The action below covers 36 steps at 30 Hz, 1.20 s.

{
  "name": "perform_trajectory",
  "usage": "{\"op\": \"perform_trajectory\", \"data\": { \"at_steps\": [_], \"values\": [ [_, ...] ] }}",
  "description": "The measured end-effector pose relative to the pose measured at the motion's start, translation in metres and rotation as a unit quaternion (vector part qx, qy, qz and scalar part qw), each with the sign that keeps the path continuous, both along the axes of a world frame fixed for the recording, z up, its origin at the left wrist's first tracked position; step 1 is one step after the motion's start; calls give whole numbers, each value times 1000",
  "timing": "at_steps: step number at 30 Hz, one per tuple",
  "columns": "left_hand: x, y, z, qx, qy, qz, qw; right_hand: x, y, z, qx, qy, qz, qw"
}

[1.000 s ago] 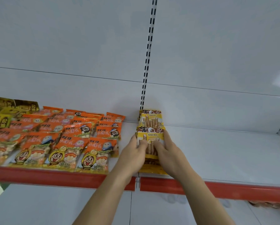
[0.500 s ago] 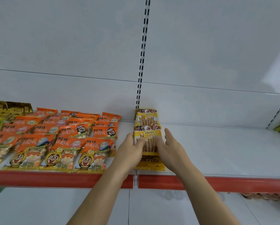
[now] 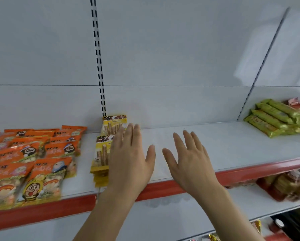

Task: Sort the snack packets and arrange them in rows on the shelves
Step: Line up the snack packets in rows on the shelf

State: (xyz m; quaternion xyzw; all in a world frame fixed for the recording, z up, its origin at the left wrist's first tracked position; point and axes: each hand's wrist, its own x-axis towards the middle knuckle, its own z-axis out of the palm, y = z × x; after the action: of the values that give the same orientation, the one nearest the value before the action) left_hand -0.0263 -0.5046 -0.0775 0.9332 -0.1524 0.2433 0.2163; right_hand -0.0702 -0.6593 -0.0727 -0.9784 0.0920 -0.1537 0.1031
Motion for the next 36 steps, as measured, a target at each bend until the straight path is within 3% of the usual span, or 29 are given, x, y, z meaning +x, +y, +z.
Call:
{"op": "perform_trajectory", "data": {
  "at_steps": [4,17,26,36],
  "values": [
    [-16,-69,5,32,45,-58,997,-26,-65,2,21,-14,-23,999],
    [-41,-331,7,49,52,-140,988,-86,-333,7,16,-16,-90,996],
    [9,-468,9,52,51,-196,978,-52,-466,16,46,-92,-152,983],
    [62,-562,13,10,121,-245,962,30,-554,34,53,-67,-153,985]
  ]
}}
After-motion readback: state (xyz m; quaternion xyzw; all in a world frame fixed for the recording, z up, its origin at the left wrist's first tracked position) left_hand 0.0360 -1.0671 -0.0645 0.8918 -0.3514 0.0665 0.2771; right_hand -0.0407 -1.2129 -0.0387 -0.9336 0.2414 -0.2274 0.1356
